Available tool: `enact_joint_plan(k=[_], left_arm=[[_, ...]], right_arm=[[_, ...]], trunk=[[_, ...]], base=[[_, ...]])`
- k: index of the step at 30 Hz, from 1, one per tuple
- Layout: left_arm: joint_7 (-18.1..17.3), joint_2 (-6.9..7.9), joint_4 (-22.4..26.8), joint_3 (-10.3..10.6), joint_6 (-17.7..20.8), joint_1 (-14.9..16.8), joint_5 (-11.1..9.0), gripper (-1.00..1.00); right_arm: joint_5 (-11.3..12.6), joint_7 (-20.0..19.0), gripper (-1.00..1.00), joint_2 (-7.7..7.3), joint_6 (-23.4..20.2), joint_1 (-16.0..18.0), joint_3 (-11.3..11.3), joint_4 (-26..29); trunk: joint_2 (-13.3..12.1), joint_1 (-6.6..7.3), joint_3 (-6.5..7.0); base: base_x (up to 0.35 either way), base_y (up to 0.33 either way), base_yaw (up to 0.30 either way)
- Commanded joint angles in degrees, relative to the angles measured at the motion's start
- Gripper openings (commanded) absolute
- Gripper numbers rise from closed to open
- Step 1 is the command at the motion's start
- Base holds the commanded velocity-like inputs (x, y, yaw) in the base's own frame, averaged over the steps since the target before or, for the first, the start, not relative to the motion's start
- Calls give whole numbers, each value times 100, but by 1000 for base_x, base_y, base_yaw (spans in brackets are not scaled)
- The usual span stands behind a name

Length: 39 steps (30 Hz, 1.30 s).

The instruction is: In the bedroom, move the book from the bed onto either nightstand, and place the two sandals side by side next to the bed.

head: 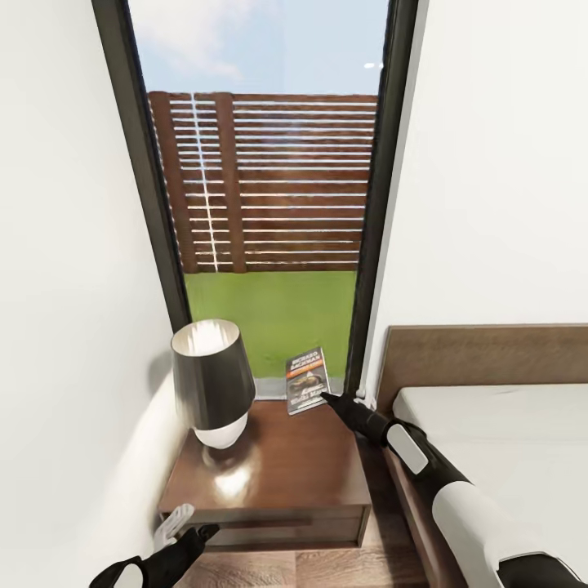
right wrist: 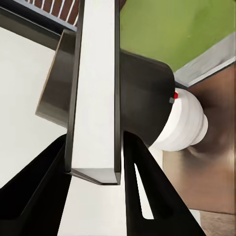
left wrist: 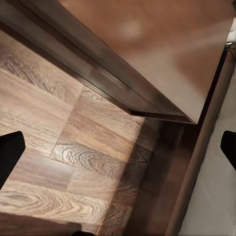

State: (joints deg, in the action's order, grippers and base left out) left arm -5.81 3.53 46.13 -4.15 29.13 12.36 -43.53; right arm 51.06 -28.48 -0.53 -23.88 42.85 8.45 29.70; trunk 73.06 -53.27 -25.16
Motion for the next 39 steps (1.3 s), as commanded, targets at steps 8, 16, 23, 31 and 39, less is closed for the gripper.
enact_joint_plan(k=[8,16,23,31,39], left_arm=[[-22,-9,41,-9,40,2,-4,100],[-159,-3,76,-8,92,0,-18,100],[-241,-2,73,-10,119,1,-6,100],[-425,-10,88,-2,114,-4,37,100],[-461,6,92,-46,101,-17,5,100]], right_arm=[[47,163,-100,-6,-51,9,20,14],[53,259,-100,-3,-103,15,15,10],[58,627,-100,1,-247,103,27,3],[-12,860,-100,8,-515,175,34,8],[-77,631,-100,3,-508,179,47,9]], trunk=[[326,-176,-150],[647,-352,-294],[928,-506,-420],[1249,-681,-563],[1569,-857,-707]], base=[[0,0,0],[0,0,0],[0,0,0],[0,0,0],[0,0,0]])
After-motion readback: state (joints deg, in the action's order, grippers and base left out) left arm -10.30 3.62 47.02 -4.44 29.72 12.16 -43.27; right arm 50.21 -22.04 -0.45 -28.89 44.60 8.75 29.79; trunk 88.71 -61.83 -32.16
